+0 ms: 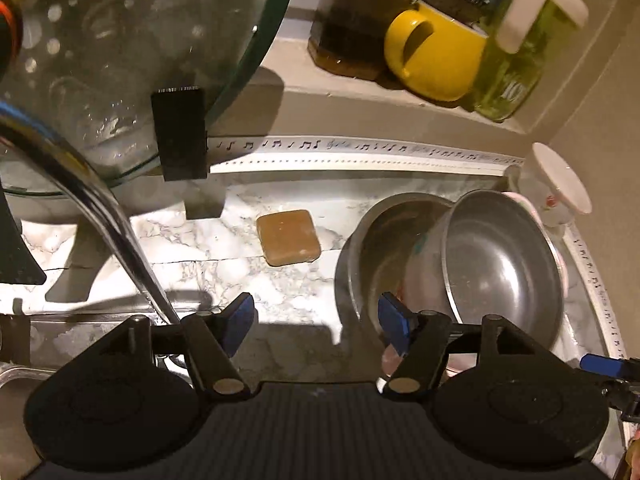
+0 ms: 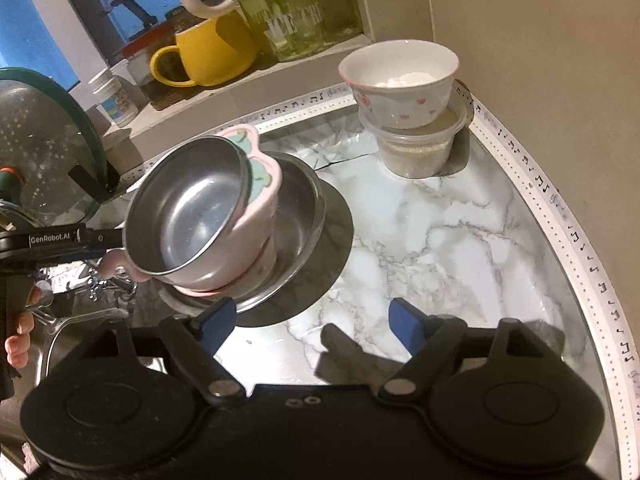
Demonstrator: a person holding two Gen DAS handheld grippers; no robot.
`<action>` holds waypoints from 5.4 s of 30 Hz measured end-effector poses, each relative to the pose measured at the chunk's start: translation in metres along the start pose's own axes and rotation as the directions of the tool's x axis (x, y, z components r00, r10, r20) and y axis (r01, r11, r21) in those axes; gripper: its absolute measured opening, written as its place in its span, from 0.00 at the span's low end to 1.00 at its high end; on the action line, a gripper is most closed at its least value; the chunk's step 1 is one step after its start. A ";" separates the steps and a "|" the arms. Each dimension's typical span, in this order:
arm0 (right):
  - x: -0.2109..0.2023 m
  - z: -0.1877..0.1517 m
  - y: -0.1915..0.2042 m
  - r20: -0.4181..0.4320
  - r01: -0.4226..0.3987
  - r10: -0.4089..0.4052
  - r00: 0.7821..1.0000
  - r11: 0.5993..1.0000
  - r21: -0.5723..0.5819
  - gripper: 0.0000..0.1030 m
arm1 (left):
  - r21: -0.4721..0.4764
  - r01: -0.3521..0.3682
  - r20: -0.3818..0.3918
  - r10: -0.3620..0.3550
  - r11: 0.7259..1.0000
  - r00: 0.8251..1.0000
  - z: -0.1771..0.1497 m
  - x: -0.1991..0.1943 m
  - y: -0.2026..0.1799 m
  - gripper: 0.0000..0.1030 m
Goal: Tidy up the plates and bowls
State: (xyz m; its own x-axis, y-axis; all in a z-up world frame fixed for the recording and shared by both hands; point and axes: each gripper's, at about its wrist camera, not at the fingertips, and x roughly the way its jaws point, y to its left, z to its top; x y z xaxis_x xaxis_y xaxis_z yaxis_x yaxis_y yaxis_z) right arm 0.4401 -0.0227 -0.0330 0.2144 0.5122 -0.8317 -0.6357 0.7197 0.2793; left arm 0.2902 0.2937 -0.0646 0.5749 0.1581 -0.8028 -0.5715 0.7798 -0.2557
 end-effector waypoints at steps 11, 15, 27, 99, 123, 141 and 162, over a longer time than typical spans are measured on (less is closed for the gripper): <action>0.044 0.014 -0.012 -0.023 0.003 -0.001 1.000 0.996 0.084 0.51 | -0.091 0.026 -0.041 -0.030 0.995 0.999 -0.002 0.028 0.007 0.59; 0.057 0.019 -0.015 -0.025 -0.040 0.043 0.999 0.990 0.136 0.42 | -0.106 0.035 -0.044 -0.040 0.994 0.998 -0.003 0.028 0.006 0.57; 0.063 0.018 -0.013 -0.009 -0.107 0.110 0.994 0.981 0.160 0.13 | -0.099 0.036 -0.054 -0.041 0.994 0.998 -0.002 0.030 0.004 0.57; -0.077 -0.066 -0.002 0.018 0.084 -0.089 0.996 0.978 0.190 0.12 | 0.125 0.243 -0.177 -0.219 0.962 0.960 -0.049 -0.049 -0.076 0.07; -0.163 -0.185 0.038 0.046 0.140 -0.159 0.986 0.948 0.287 0.12 | 0.230 0.313 -0.233 -0.260 0.921 0.937 -0.137 -0.141 -0.069 0.07; -0.167 -0.244 0.051 0.015 0.146 -0.160 0.987 0.934 0.325 0.12 | 0.273 0.320 -0.278 -0.244 0.907 0.929 -0.186 -0.151 -0.052 0.07; -0.155 -0.253 0.049 -0.013 0.161 -0.165 0.986 0.933 0.322 0.12 | 0.269 0.322 -0.288 -0.243 0.908 0.926 -0.200 -0.140 -0.049 0.08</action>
State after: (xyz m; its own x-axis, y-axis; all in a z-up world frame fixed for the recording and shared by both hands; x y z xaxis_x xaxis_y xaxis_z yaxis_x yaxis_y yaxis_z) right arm 0.1885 -0.1857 -0.0118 0.3073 0.3802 -0.8724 -0.3200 0.9046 0.2815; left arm 0.1211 0.1125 -0.0476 0.5028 -0.2177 -0.8365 -0.1764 0.9215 -0.3459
